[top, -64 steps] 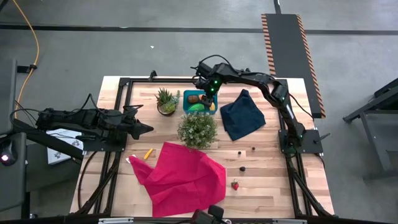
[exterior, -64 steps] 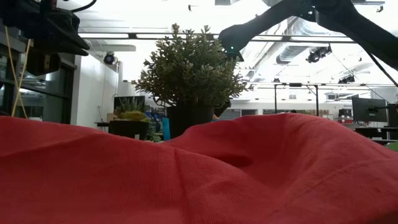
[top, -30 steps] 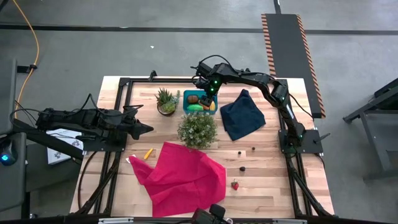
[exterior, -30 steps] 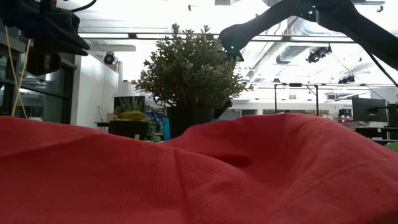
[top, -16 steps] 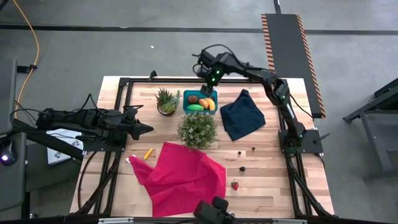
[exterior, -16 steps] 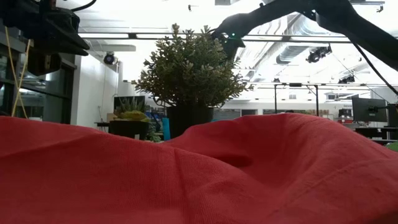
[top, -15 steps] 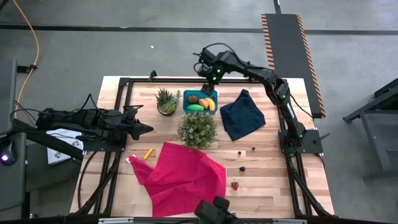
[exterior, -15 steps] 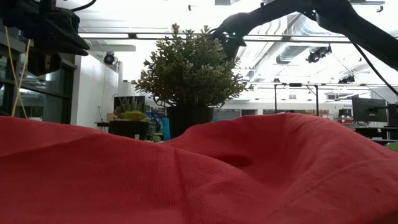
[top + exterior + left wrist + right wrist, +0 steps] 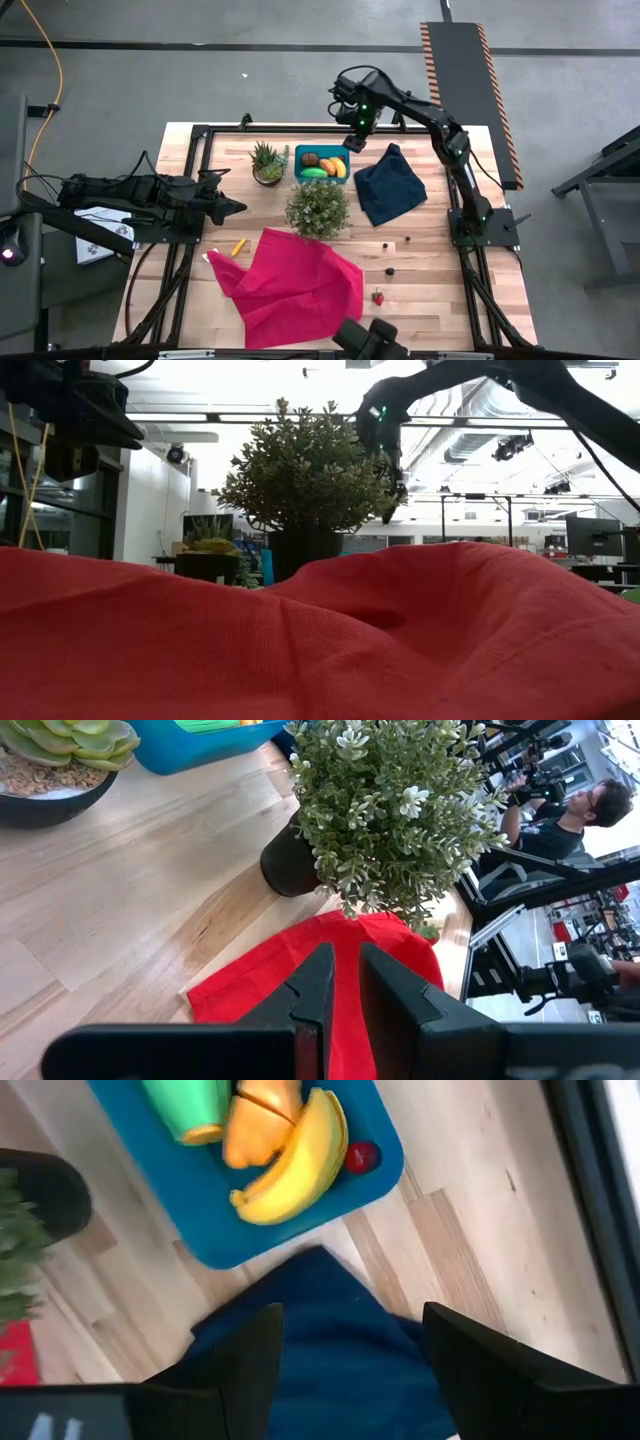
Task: Pick and placing Produce into tupperware
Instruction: Put the yellow corn into the blue bin
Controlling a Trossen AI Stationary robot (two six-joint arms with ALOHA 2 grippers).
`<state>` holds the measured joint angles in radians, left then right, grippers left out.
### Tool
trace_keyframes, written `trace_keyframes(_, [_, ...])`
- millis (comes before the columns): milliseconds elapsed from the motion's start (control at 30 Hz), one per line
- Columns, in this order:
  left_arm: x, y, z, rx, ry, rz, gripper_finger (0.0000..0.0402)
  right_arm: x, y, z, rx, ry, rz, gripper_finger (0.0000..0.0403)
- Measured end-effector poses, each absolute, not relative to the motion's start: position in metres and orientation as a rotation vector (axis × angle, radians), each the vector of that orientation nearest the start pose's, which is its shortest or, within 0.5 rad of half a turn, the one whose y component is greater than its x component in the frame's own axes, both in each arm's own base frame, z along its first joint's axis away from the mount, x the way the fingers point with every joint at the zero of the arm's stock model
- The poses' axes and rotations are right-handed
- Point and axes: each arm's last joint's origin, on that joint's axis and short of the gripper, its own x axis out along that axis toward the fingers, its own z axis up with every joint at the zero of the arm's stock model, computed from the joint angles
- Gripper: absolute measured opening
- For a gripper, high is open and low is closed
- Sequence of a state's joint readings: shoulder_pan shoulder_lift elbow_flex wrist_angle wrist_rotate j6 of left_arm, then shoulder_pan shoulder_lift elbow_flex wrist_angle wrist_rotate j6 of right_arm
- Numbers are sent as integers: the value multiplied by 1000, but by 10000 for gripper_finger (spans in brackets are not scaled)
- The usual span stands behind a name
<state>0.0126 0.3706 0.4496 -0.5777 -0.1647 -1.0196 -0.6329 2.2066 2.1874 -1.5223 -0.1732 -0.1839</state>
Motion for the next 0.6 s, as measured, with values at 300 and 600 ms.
trace_keyframes(300, [98,6,232,-963,362,411,40,324,-228,306,431,1384,-250,232])
trace_keyframes(600, [98,6,233,-965,351,419,40,262,-187,295,504,1352,-331,232])
